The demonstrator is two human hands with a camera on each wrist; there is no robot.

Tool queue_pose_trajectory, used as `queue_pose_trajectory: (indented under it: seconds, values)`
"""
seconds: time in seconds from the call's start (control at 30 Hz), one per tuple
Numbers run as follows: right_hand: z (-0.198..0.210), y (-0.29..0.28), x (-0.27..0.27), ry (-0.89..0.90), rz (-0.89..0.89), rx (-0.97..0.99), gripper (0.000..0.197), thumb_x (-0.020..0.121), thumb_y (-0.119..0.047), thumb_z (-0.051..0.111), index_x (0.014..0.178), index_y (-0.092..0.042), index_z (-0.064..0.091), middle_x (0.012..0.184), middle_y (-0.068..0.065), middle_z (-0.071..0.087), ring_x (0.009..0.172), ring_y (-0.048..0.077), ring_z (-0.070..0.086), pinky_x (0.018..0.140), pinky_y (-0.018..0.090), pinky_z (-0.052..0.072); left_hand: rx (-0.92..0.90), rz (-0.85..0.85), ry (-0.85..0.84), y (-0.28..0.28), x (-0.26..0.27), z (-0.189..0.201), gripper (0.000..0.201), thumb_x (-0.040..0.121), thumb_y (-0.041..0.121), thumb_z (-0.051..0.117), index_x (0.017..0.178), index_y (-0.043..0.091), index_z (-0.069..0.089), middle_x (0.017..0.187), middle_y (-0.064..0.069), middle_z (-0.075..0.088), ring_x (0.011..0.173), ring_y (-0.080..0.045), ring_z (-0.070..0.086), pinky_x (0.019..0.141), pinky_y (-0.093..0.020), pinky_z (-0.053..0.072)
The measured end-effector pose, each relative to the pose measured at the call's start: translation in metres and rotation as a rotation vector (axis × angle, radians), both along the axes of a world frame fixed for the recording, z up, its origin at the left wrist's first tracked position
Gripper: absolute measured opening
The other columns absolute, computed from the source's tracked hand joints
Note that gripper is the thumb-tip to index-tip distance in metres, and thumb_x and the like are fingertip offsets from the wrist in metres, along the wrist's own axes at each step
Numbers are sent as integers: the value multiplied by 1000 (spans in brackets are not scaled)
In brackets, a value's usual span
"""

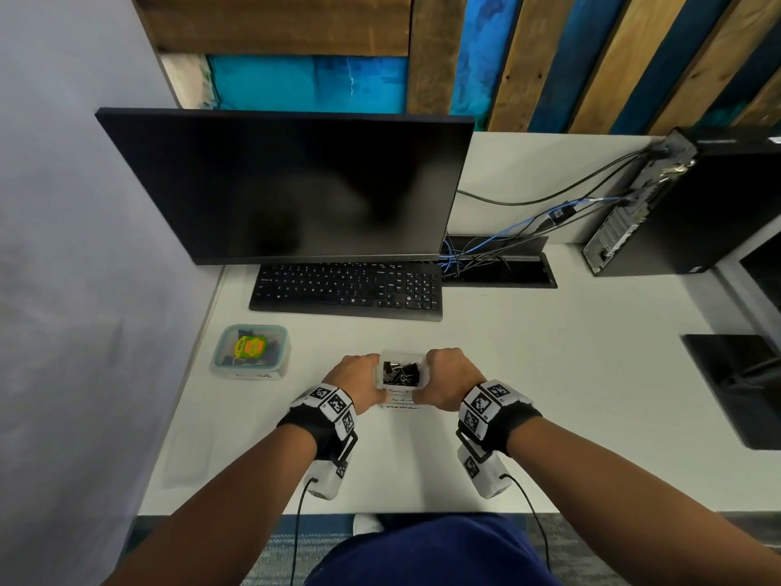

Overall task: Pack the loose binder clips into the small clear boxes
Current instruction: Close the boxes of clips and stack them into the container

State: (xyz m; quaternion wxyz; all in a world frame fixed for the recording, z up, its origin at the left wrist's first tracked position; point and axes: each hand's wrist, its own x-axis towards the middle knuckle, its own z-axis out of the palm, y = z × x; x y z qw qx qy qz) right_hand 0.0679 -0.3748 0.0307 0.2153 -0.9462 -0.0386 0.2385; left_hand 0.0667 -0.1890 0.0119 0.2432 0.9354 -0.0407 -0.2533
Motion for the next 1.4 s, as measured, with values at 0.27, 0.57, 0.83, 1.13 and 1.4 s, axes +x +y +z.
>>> queue_pose_trajectory:
  seconds: [0.27, 0.57, 0.83, 1.13, 1.4]
  values:
    - [-14, -8, 0, -44, -6, 107, 57, 69, -31, 82, 117, -15, 55, 102, 0, 64, 88, 17, 59, 69, 23, 49, -23, 8, 31, 10, 2, -11, 58, 75, 43, 76, 127, 30, 51, 119, -1, 61, 104, -20, 58, 90, -36, 51]
    - [-18, -5, 5, -112, 145, 186, 83, 70, -35, 81, 142, -30, 39, 135, -4, 53, 120, 18, 54, 102, 35, 46, -56, 91, -16, 60, 3, -16, 59, 82, 36, 72, 135, 39, 45, 123, 14, 55, 96, -9, 56, 94, -29, 46]
    - [-16, 0, 15, -105, 167, 131, 70, 66, -29, 81, 129, -21, 52, 118, 0, 57, 102, 19, 59, 88, 32, 53, 498, 372, -45, 135, -12, -29, 34, 87, 30, 55, 119, 18, 52, 117, -7, 56, 107, -27, 54, 88, -37, 48]
    - [-25, 8, 19, -134, 166, 152, 69, 69, -29, 81, 129, -19, 50, 119, 3, 53, 102, 20, 56, 89, 31, 49, 568, 637, 166, 164, -44, -56, 49, 83, 27, 63, 124, 13, 40, 130, -14, 36, 121, -37, 42, 98, -47, 43]
    - [-27, 12, 19, -122, 176, 169, 70, 72, -29, 80, 132, -18, 46, 122, 3, 51, 109, 20, 56, 94, 33, 49, 551, 462, 26, 148, -49, -70, 59, 78, 16, 73, 130, 12, 44, 141, -13, 28, 123, -31, 43, 97, -37, 45]
